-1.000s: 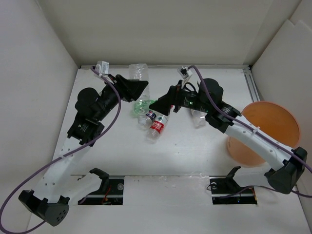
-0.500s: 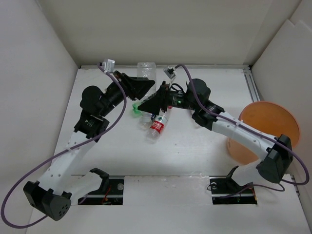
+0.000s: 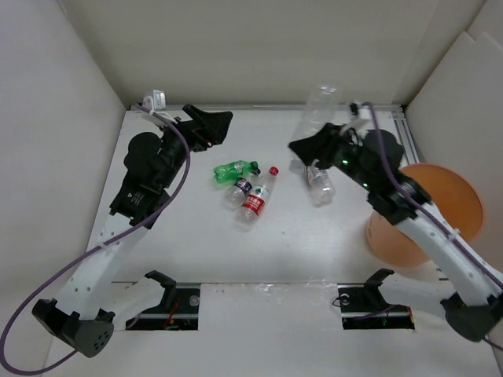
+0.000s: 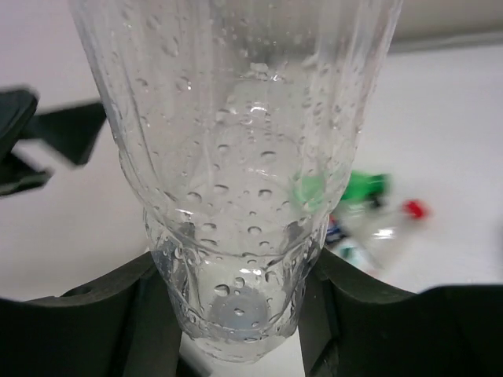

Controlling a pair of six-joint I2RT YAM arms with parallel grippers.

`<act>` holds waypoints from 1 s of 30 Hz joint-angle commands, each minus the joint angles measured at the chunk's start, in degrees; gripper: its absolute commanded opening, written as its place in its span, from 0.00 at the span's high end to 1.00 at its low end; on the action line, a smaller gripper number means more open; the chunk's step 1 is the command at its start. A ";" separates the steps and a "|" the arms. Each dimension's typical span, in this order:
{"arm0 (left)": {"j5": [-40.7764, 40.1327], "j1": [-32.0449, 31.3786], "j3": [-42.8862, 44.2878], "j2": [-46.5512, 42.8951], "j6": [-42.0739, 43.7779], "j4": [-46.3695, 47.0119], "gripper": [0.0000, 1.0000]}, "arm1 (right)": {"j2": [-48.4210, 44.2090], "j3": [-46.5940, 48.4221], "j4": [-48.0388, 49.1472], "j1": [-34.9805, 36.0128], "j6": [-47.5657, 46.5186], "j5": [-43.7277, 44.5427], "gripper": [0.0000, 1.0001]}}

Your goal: Put the plastic bottles in the bin

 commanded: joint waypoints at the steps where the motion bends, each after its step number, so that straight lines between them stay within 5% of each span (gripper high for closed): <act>1: -14.24 0.02 3.91 -0.28 3.24 -9.19 0.00 | -12.32 -1.23 -17.52 -6.26 -2.13 25.39 1.00; 7: -15.05 0.02 -1.35 -0.45 2.01 -8.25 0.00 | -28.41 -5.11 -36.16 -20.41 5.51 47.63 1.00; 13: -14.07 0.02 -4.35 1.12 -0.44 -8.31 0.00 | -34.57 -7.12 -51.20 -25.36 12.55 60.95 0.99; 14: -15.12 0.02 -3.83 2.08 -1.14 -9.97 0.00 | -34.58 -7.13 -51.91 -25.36 13.34 61.57 0.92; 17: -16.53 0.02 -2.59 2.97 -1.15 -12.96 0.00 | -33.88 -7.92 -54.02 -25.36 15.63 62.90 0.02; 26: -26.11 0.02 -0.84 4.37 -4.66 -22.90 0.00 | -32.73 -1.86 -56.14 -25.36 19.42 66.76 0.00; 30: -26.83 2.64 -0.30 9.89 -8.78 -28.61 0.00 | -29.84 0.34 -48.43 -25.36 5.78 60.56 0.00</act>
